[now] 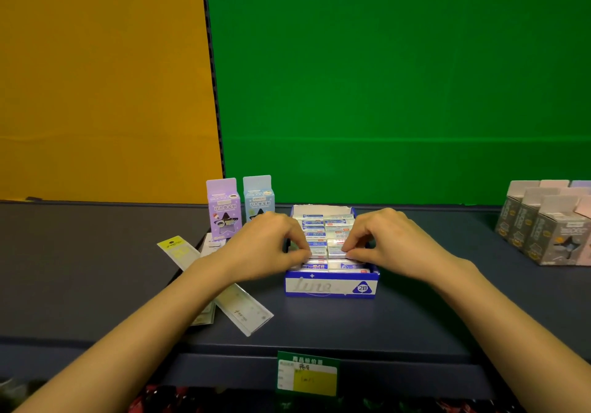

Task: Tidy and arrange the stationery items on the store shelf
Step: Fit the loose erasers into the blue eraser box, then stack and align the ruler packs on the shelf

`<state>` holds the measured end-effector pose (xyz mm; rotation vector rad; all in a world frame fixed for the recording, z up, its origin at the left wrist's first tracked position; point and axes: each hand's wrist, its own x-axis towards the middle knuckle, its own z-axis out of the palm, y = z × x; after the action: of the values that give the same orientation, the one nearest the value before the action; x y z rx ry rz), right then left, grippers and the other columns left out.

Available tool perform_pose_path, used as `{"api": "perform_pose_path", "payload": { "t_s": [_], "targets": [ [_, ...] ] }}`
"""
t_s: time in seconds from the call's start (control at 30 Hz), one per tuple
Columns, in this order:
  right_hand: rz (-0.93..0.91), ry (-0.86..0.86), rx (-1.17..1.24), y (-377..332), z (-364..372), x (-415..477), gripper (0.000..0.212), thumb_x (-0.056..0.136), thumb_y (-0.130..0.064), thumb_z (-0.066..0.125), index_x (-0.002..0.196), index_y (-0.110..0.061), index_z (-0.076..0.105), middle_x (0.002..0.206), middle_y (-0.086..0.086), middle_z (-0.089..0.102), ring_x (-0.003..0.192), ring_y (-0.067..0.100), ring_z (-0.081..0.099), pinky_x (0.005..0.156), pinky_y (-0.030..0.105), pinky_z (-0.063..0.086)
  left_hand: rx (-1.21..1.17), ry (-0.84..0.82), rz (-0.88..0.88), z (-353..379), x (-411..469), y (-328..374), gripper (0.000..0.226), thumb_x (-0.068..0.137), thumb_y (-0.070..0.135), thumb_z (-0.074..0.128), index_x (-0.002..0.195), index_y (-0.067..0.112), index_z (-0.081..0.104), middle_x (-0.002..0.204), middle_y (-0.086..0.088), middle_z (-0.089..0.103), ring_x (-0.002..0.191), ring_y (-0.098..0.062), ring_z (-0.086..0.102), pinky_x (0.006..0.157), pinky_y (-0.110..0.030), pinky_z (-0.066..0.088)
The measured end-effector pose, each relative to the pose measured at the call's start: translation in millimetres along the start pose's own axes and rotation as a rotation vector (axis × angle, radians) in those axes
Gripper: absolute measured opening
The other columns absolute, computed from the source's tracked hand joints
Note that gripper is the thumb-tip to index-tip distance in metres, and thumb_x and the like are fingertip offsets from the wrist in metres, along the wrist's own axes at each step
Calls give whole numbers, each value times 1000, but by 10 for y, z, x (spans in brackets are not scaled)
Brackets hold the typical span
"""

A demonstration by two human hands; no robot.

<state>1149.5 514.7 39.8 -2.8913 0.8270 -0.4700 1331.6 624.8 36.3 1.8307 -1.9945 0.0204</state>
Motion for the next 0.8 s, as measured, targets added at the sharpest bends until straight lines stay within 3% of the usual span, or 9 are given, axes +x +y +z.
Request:
{"api": "perform_pose_path", "payload": {
  "t_s": [0.13, 0.2, 0.27, 0.37, 0.47, 0.53, 0.7, 0.8],
  "targets": [
    [-38, 101, 44, -219, -15, 16, 15, 85, -32, 58, 91, -26, 70, 98, -9, 67, 85, 11, 61, 81, 36, 51, -106, 369, -192, -245, -322, -128, 16, 82, 28, 64, 78, 17, 74, 82, 1, 73, 77, -12, 64, 76, -40, 54],
    [-75, 143, 105, -432, -36, 50, 16, 87, -29, 55, 92, -26, 70, 96, -8, 67, 83, 11, 60, 81, 34, 51, -123, 453, -302, -406, -583, -259, 23, 80, 36, 66, 68, 18, 72, 70, 2, 72, 68, -15, 64, 70, -42, 54],
    [-129, 144, 147, -678, -35, 102, 19, 88, -27, 53, 92, -24, 71, 94, -6, 69, 79, 12, 59, 79, 31, 49, -63, 413, -434, -507, -848, -394, 28, 79, 45, 63, 70, 20, 73, 71, 1, 72, 71, -17, 65, 71, -44, 54],
    [-200, 51, 142, -1031, 68, 204, 25, 90, -29, 50, 92, -17, 71, 92, 2, 71, 79, 17, 58, 76, 29, 45, 9, 338, -593, -493, -1172, -538, 17, 82, 41, 61, 76, 28, 70, 81, 5, 72, 77, -13, 63, 75, -42, 54],
    [-185, -56, 83, -1311, 265, 322, 41, 90, -42, 47, 87, -8, 68, 90, 12, 68, 83, 27, 59, 75, 35, 49, 15, 328, -632, -393, -1364, -547, 18, 79, 48, 58, 75, 33, 67, 82, 14, 68, 79, -8, 61, 76, -38, 53],
    [-123, -106, 46, -1445, 401, 404, 53, 88, -55, 42, 82, -7, 62, 99, 15, 64, 89, 30, 56, 73, 36, 46, 25, 324, -622, -317, -1419, -527, 17, 80, 49, 57, 79, 34, 64, 87, 15, 65, 85, -8, 59, 79, -37, 51],
    [-13, -169, -143, -1679, 651, 580, 83, 76, -77, 35, 115, -7, 54, 116, 15, 60, 106, 31, 56, 70, 34, 37, 39, 359, -580, -165, -1447, -495, 4, 84, 41, 57, 83, 38, 58, 90, 15, 61, 92, -8, 54, 81, -31, 46],
    [19, -252, -176, -1729, 664, 656, 83, 75, -75, 43, 123, -8, 49, 120, 13, 57, 109, 31, 54, 72, 33, 37, 37, 400, -593, -110, -1446, -507, 13, 85, 41, 56, 90, 31, 63, 92, 16, 61, 93, -7, 51, 78, -26, 42]
  ]
}}
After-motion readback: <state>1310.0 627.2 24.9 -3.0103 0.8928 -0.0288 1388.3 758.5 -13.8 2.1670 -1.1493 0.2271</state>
